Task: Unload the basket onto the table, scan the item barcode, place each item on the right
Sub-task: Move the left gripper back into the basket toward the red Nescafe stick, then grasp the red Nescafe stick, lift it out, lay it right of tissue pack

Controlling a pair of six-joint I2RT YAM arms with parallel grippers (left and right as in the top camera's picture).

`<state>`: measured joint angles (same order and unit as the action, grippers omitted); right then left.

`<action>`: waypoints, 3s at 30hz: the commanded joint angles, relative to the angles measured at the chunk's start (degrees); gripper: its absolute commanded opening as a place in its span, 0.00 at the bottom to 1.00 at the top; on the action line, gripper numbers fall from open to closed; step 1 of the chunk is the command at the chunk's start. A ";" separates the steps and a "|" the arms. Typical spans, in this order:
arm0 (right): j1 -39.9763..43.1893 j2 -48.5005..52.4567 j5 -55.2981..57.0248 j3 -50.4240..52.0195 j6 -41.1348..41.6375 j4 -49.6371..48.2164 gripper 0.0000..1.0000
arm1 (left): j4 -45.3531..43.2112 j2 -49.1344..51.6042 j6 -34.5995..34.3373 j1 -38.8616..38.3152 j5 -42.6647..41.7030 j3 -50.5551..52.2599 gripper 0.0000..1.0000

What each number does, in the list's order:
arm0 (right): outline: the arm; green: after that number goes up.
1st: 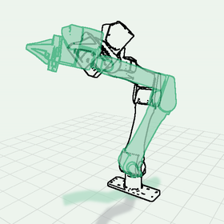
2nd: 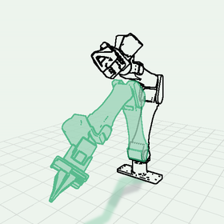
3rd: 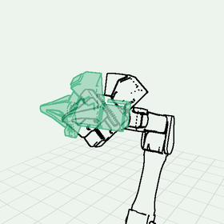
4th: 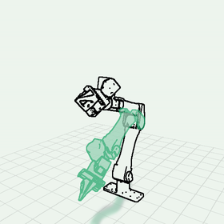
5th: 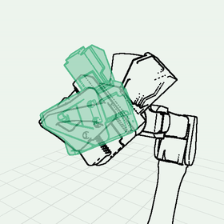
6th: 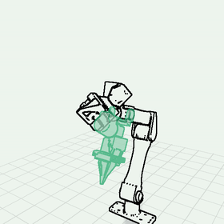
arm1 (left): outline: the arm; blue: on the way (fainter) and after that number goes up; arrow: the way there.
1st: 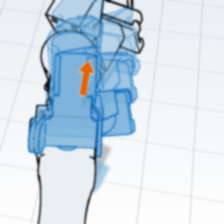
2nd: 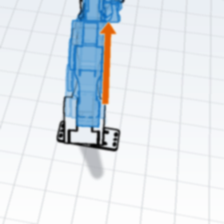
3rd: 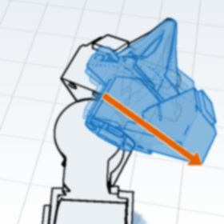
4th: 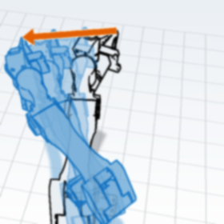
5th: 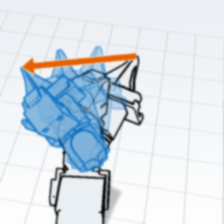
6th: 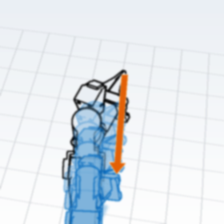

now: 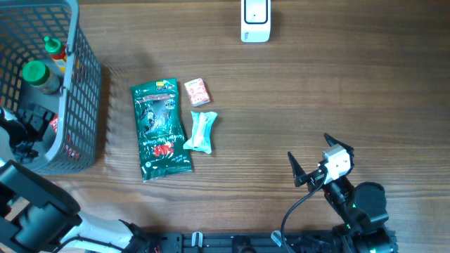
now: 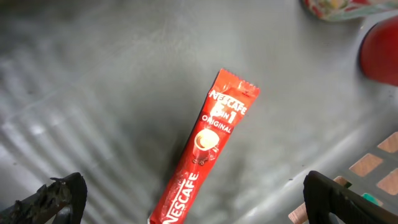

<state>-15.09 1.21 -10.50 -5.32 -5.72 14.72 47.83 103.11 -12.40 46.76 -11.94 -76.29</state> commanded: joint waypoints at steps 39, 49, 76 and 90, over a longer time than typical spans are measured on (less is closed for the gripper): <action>0.17 -0.63 -0.72 -0.46 -0.28 -0.13 1.00 | 11.02 6.19 7.65 -5.16 14.36 -7.15 0.04; 0.17 -0.63 -0.74 -0.44 -0.26 -0.13 1.00 | 16.22 -7.15 7.04 -5.29 8.85 -28.04 0.04; 0.17 -0.63 -0.72 -0.44 -0.28 -0.13 1.00 | 5.75 -0.68 5.01 -70.10 -7.30 -26.67 0.04; 0.17 -0.63 -0.74 -0.44 -0.26 -0.13 1.00 | 6.71 21.84 -25.09 -81.00 6.36 -26.67 0.04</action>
<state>-15.09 1.21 -10.50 -5.32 -5.72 14.72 54.24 122.19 -25.78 -35.03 -10.26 -103.20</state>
